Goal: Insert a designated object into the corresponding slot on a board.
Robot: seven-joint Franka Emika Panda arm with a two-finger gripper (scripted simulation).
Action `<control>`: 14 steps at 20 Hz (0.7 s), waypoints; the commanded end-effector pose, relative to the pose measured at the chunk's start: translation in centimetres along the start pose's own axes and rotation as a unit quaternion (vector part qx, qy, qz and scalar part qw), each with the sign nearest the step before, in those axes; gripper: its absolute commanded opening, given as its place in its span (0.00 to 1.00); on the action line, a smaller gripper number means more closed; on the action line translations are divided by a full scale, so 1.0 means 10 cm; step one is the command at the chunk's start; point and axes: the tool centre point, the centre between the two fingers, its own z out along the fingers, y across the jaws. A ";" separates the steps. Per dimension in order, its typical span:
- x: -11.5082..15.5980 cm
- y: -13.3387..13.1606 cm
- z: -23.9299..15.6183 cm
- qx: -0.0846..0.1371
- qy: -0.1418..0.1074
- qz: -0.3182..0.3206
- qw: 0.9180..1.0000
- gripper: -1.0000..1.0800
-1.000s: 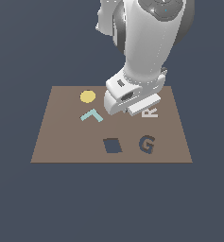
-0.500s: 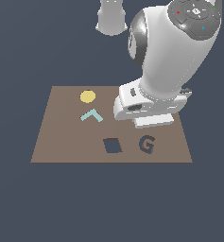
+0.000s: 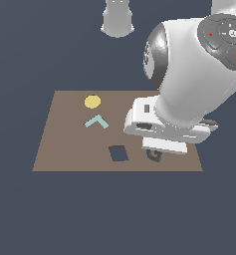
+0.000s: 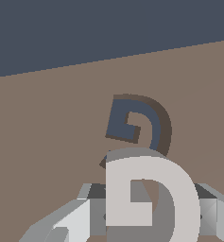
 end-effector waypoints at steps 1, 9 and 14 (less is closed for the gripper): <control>0.10 -0.01 0.00 0.000 0.000 0.030 1.000 0.00; 0.30 -0.02 -0.01 0.000 0.000 0.088 0.996 0.00; 0.34 -0.01 -0.01 0.000 0.000 0.101 0.995 0.00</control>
